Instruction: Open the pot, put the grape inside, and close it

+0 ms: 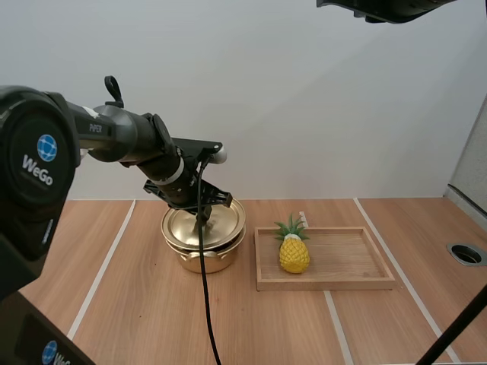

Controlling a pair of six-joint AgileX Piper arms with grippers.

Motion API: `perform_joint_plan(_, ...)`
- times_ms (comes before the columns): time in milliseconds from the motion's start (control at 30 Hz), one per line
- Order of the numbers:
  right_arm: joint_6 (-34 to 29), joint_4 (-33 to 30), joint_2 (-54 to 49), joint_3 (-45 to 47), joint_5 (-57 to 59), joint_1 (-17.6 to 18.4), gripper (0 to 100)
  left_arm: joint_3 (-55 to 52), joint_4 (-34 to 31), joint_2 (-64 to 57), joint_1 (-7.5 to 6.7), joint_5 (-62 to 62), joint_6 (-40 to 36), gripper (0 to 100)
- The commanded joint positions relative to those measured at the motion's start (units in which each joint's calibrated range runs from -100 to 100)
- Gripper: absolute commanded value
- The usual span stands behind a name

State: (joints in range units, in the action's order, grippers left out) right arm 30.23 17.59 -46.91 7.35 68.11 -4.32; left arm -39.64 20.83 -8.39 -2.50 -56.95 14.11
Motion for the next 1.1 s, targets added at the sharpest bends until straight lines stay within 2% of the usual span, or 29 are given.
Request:
perform_joint_plan(0, 0.01, -0.32, -0.67, -0.68, -0.09, -0.18, 0, -0.13, -0.07, 0.28, -0.13, 1.37, 0.22, 0)
perform_joint_plan(833, 0.01, -0.32, -0.67, -0.68, -0.09, -0.18, 0, -0.58, -0.56, 4.10, -0.13, -0.35, 2.42, 0)
perform_joint_plan(1067, 0.01, -0.32, -0.67, -0.68, -0.09, -0.18, 0, -0.58, -1.57, 4.10, -0.13, 2.52, 2.42, 0)
